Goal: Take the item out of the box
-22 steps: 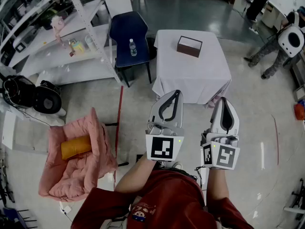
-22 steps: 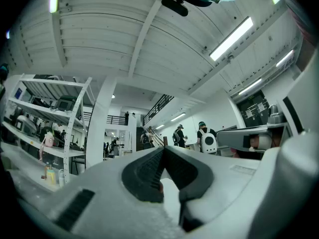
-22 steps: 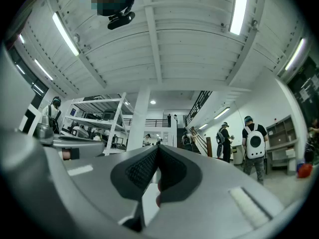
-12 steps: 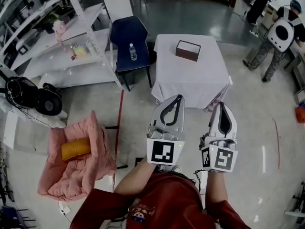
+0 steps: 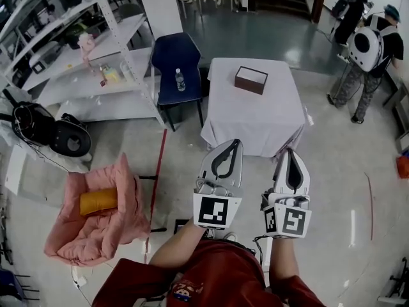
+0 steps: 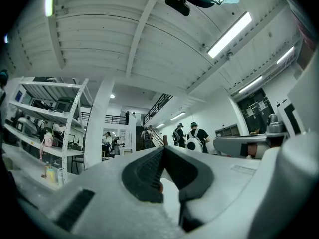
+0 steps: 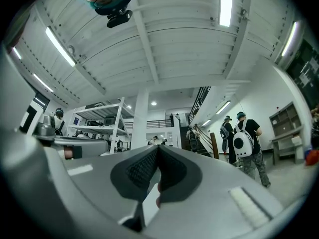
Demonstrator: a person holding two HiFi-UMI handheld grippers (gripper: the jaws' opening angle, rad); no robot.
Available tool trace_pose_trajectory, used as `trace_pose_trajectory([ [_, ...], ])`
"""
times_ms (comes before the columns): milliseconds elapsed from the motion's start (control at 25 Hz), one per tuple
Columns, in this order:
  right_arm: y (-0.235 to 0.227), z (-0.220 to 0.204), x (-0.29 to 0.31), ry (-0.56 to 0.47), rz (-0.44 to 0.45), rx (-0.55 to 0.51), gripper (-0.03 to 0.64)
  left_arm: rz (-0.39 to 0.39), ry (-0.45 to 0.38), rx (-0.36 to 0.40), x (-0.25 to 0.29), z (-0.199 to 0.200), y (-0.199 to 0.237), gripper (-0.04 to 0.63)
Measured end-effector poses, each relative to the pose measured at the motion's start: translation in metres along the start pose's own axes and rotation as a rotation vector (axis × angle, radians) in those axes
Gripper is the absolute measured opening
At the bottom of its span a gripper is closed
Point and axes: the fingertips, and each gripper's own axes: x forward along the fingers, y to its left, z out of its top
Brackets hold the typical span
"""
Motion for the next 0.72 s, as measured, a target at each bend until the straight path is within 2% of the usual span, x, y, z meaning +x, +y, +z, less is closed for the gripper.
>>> trace_pose_trajectory([
  [120, -0.009, -0.001, -0.007, 0.015, 0.027, 0.008, 0.0, 0.008, 0.022, -0.039, 0.003, -0.007, -0.012, 0.003],
  [240, -0.026, -0.004, -0.018, 0.029, 0.028, 0.015, 0.0, 0.004, 0.047, -0.036, 0.005, -0.014, -0.032, 0.003],
  [400, -0.04, -0.016, -0.029, 0.061, 0.029, 0.023, 0.0, -0.001, 0.041, -0.042, 0.006, -0.017, -0.052, 0.003],
  [720, -0.047, -0.025, -0.032, 0.086, 0.045, 0.027, 0.0, 0.005, 0.052, -0.04, 0.007, -0.023, -0.064, 0.003],
])
